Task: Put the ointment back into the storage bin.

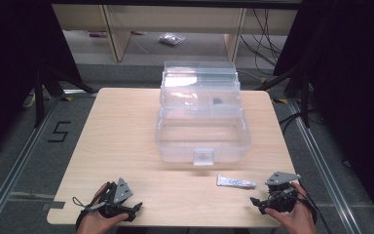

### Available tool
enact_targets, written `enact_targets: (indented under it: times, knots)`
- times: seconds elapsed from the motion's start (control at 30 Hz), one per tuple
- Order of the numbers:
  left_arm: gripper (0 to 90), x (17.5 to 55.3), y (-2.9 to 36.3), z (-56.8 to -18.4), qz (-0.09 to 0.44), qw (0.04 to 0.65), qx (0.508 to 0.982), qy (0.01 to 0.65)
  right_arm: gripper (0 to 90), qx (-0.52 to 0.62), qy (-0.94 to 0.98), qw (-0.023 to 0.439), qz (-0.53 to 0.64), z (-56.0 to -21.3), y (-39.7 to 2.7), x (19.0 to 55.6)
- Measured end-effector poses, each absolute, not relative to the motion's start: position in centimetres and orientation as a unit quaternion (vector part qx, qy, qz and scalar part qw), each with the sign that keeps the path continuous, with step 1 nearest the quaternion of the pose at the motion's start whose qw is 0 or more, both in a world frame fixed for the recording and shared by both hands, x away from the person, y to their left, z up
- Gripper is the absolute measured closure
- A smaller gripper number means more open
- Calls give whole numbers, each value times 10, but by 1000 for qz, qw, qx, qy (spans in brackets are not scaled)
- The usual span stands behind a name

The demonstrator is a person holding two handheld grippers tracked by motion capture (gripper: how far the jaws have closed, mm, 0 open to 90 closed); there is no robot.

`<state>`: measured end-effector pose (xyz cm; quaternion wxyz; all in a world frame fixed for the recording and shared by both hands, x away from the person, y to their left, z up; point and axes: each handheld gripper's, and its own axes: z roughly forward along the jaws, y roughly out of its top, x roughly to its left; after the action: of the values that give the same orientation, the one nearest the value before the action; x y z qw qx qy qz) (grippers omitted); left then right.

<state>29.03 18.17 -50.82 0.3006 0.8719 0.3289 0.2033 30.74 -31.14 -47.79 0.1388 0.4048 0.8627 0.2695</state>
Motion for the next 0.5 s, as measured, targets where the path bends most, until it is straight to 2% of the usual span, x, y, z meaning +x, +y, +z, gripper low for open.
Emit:
enact_targets:
  times: [0.4, 0.5]
  knots:
    - [162, 291, 183, -508, 207, 299, 873, 324, 197, 375, 877, 146, 261, -474, -307, 312]
    - [162, 292, 183, -508, 203, 298, 875, 324, 202, 374, 883, 134, 251, -472, -304, 312]
